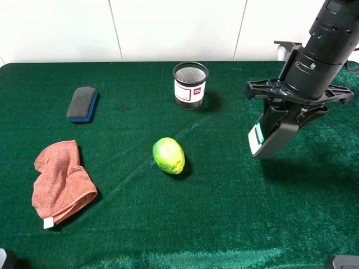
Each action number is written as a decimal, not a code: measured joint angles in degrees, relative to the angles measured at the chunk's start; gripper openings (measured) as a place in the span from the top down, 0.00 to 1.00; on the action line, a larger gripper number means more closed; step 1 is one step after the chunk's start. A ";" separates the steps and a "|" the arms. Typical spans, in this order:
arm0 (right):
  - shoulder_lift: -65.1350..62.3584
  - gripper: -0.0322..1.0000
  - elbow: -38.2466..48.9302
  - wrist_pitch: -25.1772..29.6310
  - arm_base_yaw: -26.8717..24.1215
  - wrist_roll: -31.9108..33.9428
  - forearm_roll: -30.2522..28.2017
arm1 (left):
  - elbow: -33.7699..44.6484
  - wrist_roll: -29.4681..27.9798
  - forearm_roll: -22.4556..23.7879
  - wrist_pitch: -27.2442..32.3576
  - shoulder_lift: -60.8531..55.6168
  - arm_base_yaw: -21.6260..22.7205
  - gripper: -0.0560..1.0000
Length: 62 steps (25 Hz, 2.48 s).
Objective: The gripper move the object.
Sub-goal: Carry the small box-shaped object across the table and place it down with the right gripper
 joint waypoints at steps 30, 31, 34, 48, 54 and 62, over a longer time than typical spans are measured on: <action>-0.39 0.65 -16.39 3.78 18.95 11.95 -3.84 | 0.00 0.00 0.00 0.00 0.00 0.00 0.01; -0.39 0.65 -16.80 3.83 19.18 12.00 -3.76 | 0.00 0.00 0.00 0.00 0.00 0.00 0.01; -0.31 0.65 -18.12 3.99 20.22 12.36 -3.64 | 0.00 0.00 0.00 0.00 0.00 0.00 0.01; 11.55 0.65 -32.60 4.54 27.95 13.17 -3.33 | 0.00 0.00 0.00 0.00 0.00 0.00 0.01; 16.87 0.66 -38.49 4.59 30.09 13.06 -3.11 | 0.00 0.00 0.00 0.00 0.00 0.00 0.01; 23.03 0.66 -44.13 4.59 32.50 12.13 -2.22 | 0.00 0.00 0.00 0.00 0.00 0.00 0.01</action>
